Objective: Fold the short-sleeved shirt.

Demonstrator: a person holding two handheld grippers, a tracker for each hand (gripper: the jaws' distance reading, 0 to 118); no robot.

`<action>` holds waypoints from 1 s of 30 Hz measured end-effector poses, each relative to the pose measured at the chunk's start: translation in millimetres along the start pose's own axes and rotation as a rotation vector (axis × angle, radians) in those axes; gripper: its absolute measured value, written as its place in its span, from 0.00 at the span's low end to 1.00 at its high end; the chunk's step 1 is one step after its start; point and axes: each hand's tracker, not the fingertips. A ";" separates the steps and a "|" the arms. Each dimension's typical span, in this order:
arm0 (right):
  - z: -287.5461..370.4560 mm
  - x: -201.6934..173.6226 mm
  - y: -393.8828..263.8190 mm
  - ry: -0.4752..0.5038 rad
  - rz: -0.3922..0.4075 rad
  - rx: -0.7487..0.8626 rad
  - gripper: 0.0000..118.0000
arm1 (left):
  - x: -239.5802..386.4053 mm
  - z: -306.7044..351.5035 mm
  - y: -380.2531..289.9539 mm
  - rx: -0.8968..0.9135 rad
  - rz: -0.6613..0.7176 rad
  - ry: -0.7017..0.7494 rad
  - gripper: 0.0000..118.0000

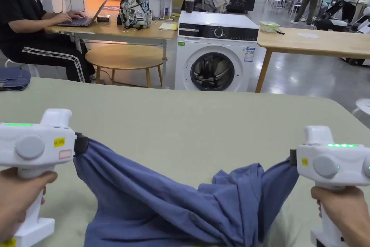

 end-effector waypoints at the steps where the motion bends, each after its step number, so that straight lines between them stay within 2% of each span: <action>1: 6.8 0.6 8.4 -0.021 0.019 0.026 0.02 | -6.6 9.1 7.8 0.013 0.003 0.004 0.00; 6: 32.2 13.9 47.7 -0.067 0.041 0.107 0.02 | -37.1 49.0 41.4 0.100 0.016 0.077 0.00; 16: 68.8 34.8 120.5 -0.138 -0.006 0.243 0.02 | -100.6 68.8 103.9 0.167 0.067 0.166 0.00; 21: 71.2 34.3 152.9 -0.171 -0.013 0.284 0.02 | -99.0 73.3 132.1 0.174 0.042 0.206 0.00; 30: 65.4 31.3 206.2 -0.204 -0.011 0.328 0.02 | -105.2 65.5 188.6 0.232 0.083 0.204 0.00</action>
